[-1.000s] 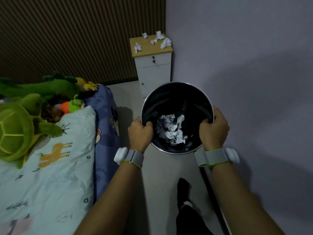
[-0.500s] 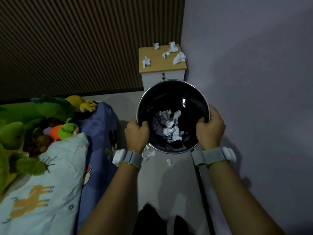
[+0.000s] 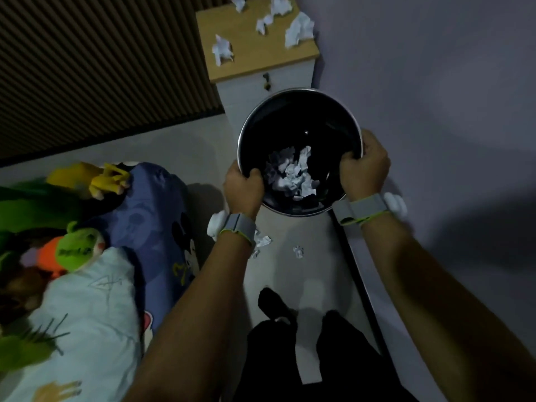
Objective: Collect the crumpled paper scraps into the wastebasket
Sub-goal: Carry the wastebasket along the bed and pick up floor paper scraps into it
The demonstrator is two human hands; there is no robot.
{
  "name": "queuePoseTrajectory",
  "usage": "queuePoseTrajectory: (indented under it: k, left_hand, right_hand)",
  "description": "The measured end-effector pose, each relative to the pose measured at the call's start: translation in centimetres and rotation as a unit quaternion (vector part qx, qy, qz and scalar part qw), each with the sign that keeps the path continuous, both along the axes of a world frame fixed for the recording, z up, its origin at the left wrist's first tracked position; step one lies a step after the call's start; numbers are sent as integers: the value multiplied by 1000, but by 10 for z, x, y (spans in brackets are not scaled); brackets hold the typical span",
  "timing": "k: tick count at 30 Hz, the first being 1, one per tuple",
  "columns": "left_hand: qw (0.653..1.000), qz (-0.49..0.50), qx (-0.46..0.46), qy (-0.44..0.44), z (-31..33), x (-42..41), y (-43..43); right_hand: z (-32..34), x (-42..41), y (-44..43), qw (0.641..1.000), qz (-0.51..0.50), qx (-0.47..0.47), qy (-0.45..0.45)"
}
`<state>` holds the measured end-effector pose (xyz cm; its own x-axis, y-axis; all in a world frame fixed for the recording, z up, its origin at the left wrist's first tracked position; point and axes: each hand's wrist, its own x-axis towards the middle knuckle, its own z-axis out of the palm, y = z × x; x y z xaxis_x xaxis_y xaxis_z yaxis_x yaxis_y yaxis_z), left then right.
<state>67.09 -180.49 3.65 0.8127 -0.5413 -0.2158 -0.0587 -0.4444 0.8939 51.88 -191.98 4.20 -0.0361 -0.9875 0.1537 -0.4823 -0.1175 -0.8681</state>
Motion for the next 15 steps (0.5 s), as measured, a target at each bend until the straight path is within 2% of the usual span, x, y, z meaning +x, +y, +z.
queuePoseTrajectory:
  k: [8, 15]
  left_hand:
    - [997, -3, 44, 56, -129, 21, -41]
    - [996, 14, 79, 37, -269, 28, -72]
  right_hand:
    - [-111, 29, -46, 997, 15, 30, 73]
    - [-251, 37, -84, 989, 32, 53, 131]
